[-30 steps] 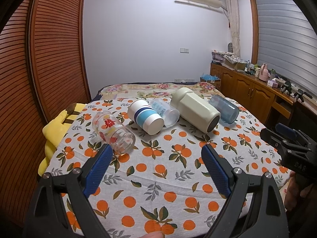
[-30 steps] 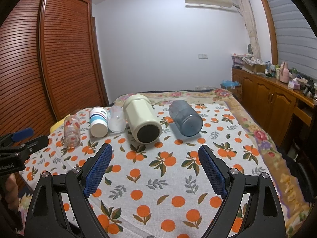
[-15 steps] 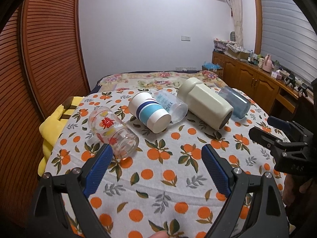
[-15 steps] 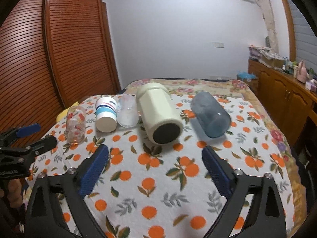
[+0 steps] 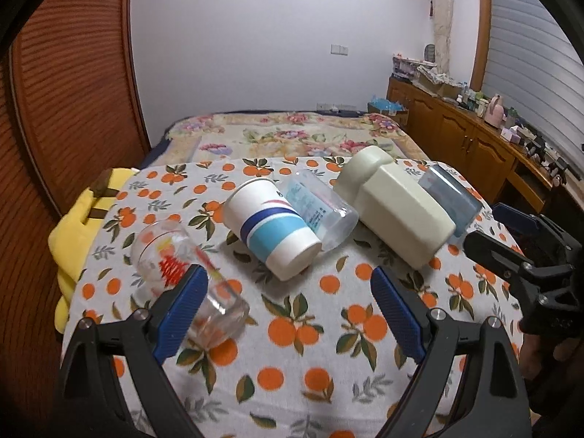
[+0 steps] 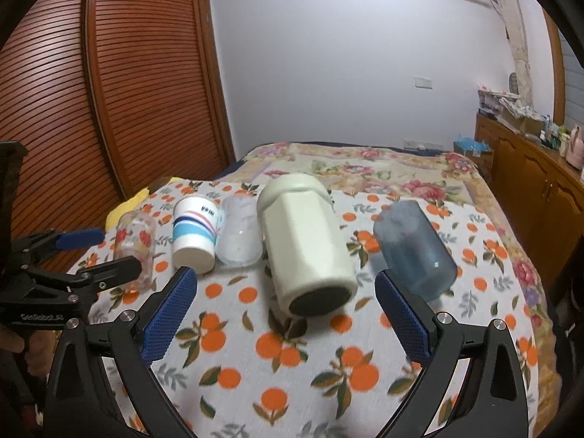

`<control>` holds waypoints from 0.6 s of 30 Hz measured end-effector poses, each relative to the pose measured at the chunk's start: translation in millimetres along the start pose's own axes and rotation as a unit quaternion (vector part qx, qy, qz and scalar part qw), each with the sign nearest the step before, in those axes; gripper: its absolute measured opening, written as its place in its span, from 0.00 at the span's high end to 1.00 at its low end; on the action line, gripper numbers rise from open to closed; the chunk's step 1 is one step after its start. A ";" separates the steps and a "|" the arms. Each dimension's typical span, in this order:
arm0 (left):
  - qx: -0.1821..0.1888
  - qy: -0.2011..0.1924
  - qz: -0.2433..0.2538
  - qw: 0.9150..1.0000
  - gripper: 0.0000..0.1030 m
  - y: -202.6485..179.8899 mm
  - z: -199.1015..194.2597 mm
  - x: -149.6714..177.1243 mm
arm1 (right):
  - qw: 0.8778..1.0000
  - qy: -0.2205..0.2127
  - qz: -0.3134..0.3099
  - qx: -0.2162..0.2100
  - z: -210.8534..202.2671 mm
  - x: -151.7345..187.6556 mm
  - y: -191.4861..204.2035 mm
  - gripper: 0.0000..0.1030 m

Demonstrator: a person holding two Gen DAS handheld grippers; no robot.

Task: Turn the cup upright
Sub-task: 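Move the right tool toward the lying white striped paper cup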

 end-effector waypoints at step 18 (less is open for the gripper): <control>0.007 0.123 0.004 0.992 0.34 15.0 69.8 -28.9 | 1.000 0.002 -0.017 -0.008 24.7 -34.9 -3.4 0.03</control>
Point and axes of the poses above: each gripper's, at about its wrist camera, not at the fingertips, and z roughly the way its jaws point, y to its left, x to its underside, the point moved 10 cm from there along z, roughly the way its jaws point, and after that the axes turned 12 degrees about z, right-handed, at the moved point
